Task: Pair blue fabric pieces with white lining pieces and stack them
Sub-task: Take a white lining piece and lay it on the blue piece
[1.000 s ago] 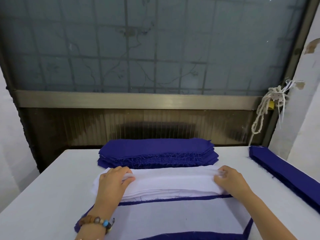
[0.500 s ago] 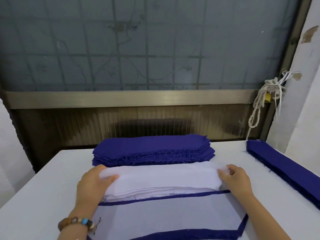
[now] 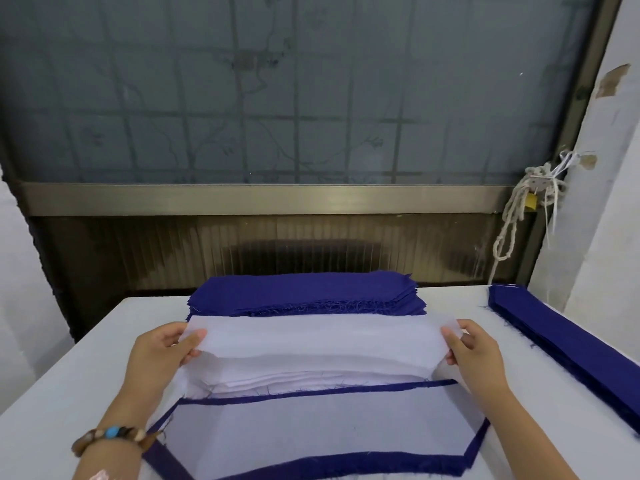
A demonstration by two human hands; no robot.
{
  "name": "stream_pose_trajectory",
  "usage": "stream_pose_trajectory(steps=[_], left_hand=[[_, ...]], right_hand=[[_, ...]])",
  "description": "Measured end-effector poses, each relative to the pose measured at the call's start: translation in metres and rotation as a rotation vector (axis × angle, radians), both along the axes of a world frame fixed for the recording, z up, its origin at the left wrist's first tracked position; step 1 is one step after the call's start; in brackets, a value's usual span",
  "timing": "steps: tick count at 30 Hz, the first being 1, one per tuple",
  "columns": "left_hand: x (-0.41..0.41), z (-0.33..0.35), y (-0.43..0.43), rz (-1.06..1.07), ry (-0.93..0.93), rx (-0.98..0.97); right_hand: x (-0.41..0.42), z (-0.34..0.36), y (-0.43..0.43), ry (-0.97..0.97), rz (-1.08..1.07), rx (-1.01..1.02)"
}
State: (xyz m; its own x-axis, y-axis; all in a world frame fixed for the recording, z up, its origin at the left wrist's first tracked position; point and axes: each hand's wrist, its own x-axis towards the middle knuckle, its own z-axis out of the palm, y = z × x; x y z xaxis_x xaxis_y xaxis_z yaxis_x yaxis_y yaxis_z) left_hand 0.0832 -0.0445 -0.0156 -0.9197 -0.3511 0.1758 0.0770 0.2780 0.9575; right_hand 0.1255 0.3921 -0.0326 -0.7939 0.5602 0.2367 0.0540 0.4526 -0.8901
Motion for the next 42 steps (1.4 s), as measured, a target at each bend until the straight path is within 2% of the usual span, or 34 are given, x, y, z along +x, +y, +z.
stream_pose_trajectory(steps=[3, 8, 11, 15, 17, 22, 28, 33, 39, 42], left_hand=[[0.009, 0.003, -0.004, -0.035, -0.072, -0.008], [0.027, 0.004, -0.017, -0.052, -0.232, -0.012], [0.037, 0.001, -0.025, -0.184, -0.386, -0.055], [0.052, -0.008, -0.031, -0.321, -0.519, -0.021], [0.057, -0.011, -0.034, -0.375, -0.5, -0.034], [0.061, -0.014, -0.032, -0.447, -0.398, -0.27], [0.06, -0.024, -0.041, -0.377, -0.287, -0.314], [0.062, -0.026, -0.046, -0.418, -0.215, -0.313], [0.063, -0.033, -0.052, -0.399, -0.15, -0.505], [0.064, -0.03, -0.051, -0.391, -0.148, -0.506]], right_hand=[[0.012, 0.002, 0.005, 0.002, 0.022, -0.011], [0.037, 0.005, 0.011, -0.105, 0.053, 0.019], [0.056, -0.002, 0.013, -0.18, 0.082, 0.051], [0.076, -0.01, 0.012, -0.178, 0.13, 0.093], [0.082, -0.013, 0.009, -0.182, 0.156, 0.125], [0.085, -0.015, 0.004, -0.165, 0.181, 0.194], [0.085, -0.016, 0.004, -0.162, 0.192, 0.164], [0.087, -0.017, 0.006, -0.135, 0.169, 0.117], [0.084, -0.021, 0.005, -0.179, 0.147, 0.285], [0.082, -0.022, 0.005, -0.183, 0.128, 0.305]])
